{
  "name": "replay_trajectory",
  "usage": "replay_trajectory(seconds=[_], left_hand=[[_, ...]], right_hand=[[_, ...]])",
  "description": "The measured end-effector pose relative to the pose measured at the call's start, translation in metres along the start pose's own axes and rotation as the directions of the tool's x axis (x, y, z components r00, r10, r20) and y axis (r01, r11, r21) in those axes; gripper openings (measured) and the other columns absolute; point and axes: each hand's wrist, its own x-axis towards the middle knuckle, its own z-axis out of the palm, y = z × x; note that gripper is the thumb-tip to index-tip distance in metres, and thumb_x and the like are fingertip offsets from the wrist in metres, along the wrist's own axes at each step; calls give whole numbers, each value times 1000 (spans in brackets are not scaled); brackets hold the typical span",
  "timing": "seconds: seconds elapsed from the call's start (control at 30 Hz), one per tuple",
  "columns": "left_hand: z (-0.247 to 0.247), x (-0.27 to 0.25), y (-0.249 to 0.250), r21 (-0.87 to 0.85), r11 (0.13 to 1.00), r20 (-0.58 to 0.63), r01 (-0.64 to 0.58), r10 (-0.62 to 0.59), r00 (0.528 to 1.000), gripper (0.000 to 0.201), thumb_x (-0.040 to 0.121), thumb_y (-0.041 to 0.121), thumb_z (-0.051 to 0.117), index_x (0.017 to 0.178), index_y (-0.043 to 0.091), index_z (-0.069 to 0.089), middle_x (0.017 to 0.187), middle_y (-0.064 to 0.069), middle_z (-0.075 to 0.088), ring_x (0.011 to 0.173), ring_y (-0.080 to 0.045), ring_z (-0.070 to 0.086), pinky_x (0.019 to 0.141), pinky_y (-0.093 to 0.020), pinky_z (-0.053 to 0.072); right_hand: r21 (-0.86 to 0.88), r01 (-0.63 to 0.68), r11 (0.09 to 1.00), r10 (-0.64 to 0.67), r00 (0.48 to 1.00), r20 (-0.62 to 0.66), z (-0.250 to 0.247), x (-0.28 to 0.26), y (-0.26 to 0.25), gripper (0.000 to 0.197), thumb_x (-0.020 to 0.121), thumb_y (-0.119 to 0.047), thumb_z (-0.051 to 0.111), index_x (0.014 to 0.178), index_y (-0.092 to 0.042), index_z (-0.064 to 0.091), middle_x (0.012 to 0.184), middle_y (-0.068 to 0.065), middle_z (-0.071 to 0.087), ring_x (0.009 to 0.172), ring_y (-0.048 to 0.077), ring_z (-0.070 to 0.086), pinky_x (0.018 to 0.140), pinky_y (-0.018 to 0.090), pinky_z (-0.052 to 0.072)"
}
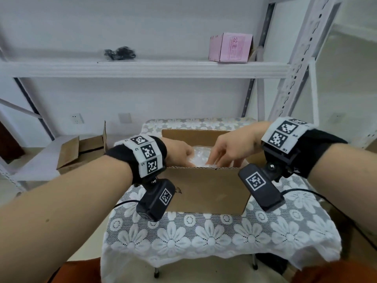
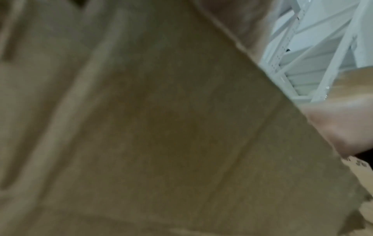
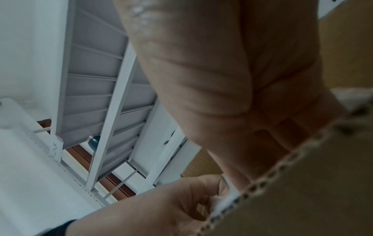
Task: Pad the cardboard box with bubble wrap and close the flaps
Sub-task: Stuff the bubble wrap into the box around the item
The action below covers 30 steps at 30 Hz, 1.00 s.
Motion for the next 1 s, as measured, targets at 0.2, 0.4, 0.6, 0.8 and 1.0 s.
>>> replay_trajectory(seconds=[0.2, 0.4, 0.6, 0.8, 1.0], left_hand=[[11, 7, 6, 55, 998, -56, 7, -3, 998, 35, 96, 16, 46, 131, 7, 45, 131, -10, 53, 116, -26, 52, 89, -29, 39], [12, -6, 4, 15, 998, -248, 60, -55, 967, 59, 80, 44, 68, 123, 13, 43, 122, -9, 51, 97, -24, 54, 76, -31, 42], [9, -8, 17, -50, 998, -192, -28, 18, 981, 60, 79, 28, 71, 130, 31, 39, 126, -10, 44, 97, -26, 54, 84, -36, 47], [7, 0, 23, 52, 997, -122, -53, 59, 991, 50, 93, 7, 48, 140, 18, 34, 139, -6, 47, 118, -25, 50, 79, -27, 37], [5, 12, 24, 101, 994, -51, -47, 52, 997, 51, 94, 7, 42, 142, 21, 30, 135, -6, 50, 116, -25, 53, 76, -28, 39]], right_hand=[[-59, 39, 998, -38, 999, 12, 8, -1, 4, 25, 95, -8, 50, 95, -26, 66, 96, 2, 68, 80, 17, 61, 81, 38, 56], [-72, 17, 997, -24, 995, -99, 14, -7, 15, 35, 96, -14, 50, 128, -26, 58, 119, -7, 60, 92, 11, 61, 83, 28, 53], [-23, 49, 999, -54, 963, -265, 16, -18, 20, 30, 88, -3, 60, 113, -20, 63, 111, -1, 64, 91, 16, 64, 83, 37, 57], [-199, -109, 974, 12, 901, -435, 13, -22, 28, 15, 78, -19, 74, 91, -16, 66, 84, -4, 63, 74, 17, 64, 62, 29, 54], [-308, -177, 935, 69, 941, -333, 21, -1, 26, 26, 86, 4, 48, 73, -15, 60, 72, -7, 56, 72, 15, 57, 62, 21, 46]])
